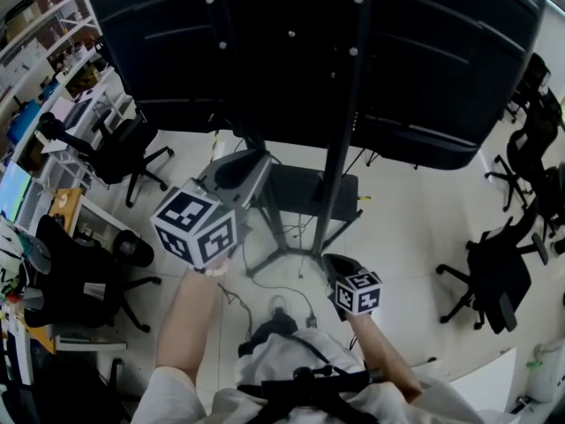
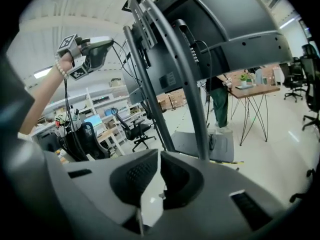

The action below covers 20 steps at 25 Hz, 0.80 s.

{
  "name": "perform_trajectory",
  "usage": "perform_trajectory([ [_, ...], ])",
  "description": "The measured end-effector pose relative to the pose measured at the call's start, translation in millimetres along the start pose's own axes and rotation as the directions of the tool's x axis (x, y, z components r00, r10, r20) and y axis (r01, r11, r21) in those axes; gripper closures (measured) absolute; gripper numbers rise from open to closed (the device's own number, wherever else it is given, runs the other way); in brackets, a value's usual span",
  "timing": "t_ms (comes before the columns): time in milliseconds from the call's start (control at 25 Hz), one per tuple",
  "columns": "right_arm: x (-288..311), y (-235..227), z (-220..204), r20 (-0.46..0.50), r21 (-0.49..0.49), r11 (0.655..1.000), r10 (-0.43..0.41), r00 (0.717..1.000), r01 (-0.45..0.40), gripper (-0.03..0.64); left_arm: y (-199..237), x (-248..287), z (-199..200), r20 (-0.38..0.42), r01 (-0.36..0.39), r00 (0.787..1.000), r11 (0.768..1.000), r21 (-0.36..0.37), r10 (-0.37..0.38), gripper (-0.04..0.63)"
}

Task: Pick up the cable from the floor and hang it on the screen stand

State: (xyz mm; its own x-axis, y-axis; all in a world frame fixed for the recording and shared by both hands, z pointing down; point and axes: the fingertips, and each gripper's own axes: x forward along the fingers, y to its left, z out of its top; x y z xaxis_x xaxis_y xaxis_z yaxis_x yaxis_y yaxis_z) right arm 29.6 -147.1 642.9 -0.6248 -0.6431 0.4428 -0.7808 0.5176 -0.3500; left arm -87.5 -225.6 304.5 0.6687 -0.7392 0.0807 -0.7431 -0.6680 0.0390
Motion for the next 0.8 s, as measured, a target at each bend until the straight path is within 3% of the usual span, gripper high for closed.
perform_trajectory([
  [80,11,9,13,0.006,-0.021,1.000,0.019,1.000,-0.019,0.452,-2,2,8,0.017,0.013,1.000,1.000,-0.008,-0.013,0.578],
  [120,17,12,16,0.002,-0.037,0.999,0.018,1.000,-0.017,0.425,-3,3,12,0.027,0.019,0.999,1.000,-0.010,-0.019,0.578],
  [400,54,14,3,-0.029,-0.164,0.986,-0.026,0.999,0.020,0.423,-15,-2,45,0.095,0.059,0.994,0.998,0.002,-0.059,0.578],
  [800,84,11,4,-0.049,-0.181,0.983,-0.048,0.998,0.038,0.423,-7,-15,80,0.150,0.082,0.985,0.996,0.033,-0.086,0.578],
])
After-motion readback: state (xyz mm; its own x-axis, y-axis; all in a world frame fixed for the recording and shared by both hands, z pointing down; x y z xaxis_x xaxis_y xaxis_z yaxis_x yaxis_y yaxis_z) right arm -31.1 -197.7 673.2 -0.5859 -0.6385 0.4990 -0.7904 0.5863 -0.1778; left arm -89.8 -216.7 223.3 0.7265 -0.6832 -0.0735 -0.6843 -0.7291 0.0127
